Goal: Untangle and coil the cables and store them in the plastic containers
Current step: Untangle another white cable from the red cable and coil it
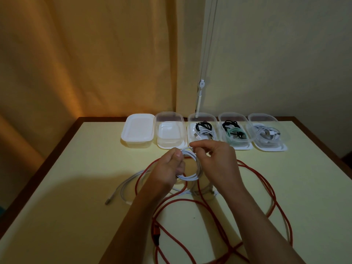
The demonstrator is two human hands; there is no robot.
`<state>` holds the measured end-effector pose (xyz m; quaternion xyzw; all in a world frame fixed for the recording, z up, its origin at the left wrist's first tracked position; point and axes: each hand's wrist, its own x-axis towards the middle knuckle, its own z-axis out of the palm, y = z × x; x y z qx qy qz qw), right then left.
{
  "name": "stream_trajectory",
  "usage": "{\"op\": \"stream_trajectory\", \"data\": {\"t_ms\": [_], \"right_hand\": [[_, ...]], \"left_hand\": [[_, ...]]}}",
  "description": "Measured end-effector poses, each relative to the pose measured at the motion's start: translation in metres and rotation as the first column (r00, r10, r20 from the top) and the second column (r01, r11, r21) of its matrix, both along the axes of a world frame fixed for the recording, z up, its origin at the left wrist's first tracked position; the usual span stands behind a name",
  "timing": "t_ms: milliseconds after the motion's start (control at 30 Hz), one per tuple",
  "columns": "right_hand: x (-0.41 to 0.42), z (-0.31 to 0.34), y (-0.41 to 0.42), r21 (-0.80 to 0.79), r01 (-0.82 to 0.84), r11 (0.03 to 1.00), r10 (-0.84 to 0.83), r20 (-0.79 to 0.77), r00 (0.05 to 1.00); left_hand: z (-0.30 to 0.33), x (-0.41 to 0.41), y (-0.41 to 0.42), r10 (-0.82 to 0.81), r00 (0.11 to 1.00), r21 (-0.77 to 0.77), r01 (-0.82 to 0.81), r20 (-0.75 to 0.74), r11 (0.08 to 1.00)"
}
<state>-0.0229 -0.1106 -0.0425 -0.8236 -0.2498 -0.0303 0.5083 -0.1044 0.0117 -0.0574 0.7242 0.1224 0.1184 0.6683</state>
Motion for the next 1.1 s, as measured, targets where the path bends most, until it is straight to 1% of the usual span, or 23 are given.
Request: {"op": "stream_trajectory", "data": {"t_ms": [67, 133, 267, 400, 500, 567, 633, 667, 733, 800, 867, 933, 1033, 1100], "right_hand": [[-0.003, 0.004, -0.001, 0.003, -0.065, 0.998, 0.065, -0.093, 0.994], [-0.008, 0.008, -0.001, 0.017, -0.109, 0.994, 0.111, -0.135, 0.985], [-0.011, 0.01, 0.001, 0.073, -0.156, 0.985, 0.17, -0.26, 0.951], [-0.01, 0.006, 0.003, 0.178, -0.118, 0.977, 0.187, -0.442, 0.877], [-0.008, 0.006, 0.003, 0.264, -0.129, 0.956, 0.257, -0.537, 0.804], [-0.008, 0.009, 0.003, 0.374, -0.155, 0.914, 0.363, -0.586, 0.724], [-0.009, 0.014, 0.003, 0.468, -0.214, 0.857, 0.48, -0.576, 0.662], [-0.009, 0.015, 0.002, 0.488, -0.239, 0.839, 0.512, -0.563, 0.649], [-0.009, 0.017, -0.001, 0.438, -0.271, 0.857, 0.493, -0.545, 0.679], [-0.009, 0.016, -0.003, 0.325, -0.275, 0.905, 0.415, -0.525, 0.743], [-0.01, 0.017, -0.003, 0.258, -0.265, 0.929, 0.361, -0.483, 0.797], [-0.011, 0.018, -0.003, 0.223, -0.257, 0.94, 0.33, -0.416, 0.847], [-0.012, 0.018, -0.002, 0.164, -0.227, 0.96, 0.269, -0.322, 0.908], [-0.015, 0.016, 0.001, 0.092, -0.146, 0.985, 0.164, -0.231, 0.959]], "left_hand": [[0.0, 0.0, 0.002, 0.024, 1.0, -0.002, -0.024, 0.005, 1.0], [-0.001, 0.001, 0.004, 0.052, 0.998, 0.021, -0.053, 0.023, 0.998], [-0.008, 0.003, 0.007, 0.1, 0.994, 0.152, -0.105, 0.04, 0.983], [-0.009, 0.001, 0.005, 0.13, 0.987, 0.232, -0.147, 0.09, 0.961], [-0.006, -0.002, 0.003, 0.164, 0.98, 0.373, -0.196, 0.116, 0.907], [-0.005, -0.002, 0.003, 0.186, 0.975, 0.48, -0.223, 0.124, 0.849], [-0.005, -0.002, 0.004, 0.207, 0.972, 0.57, -0.235, 0.115, 0.788], [-0.005, -0.001, 0.004, 0.214, 0.97, 0.604, -0.237, 0.112, 0.76], [-0.006, -0.001, 0.003, 0.22, 0.969, 0.635, -0.24, 0.111, 0.734], [-0.006, -0.002, 0.0, 0.226, 0.966, 0.607, -0.256, 0.127, 0.752], [-0.004, -0.002, -0.003, 0.231, 0.963, 0.552, -0.27, 0.142, 0.789], [-0.002, -0.002, -0.003, 0.24, 0.959, 0.512, -0.282, 0.148, 0.811], [-0.003, -0.001, -0.003, 0.274, 0.95, 0.488, -0.31, 0.146, 0.816], [-0.004, 0.0, -0.003, 0.298, 0.947, 0.511, -0.317, 0.122, 0.799]]}}
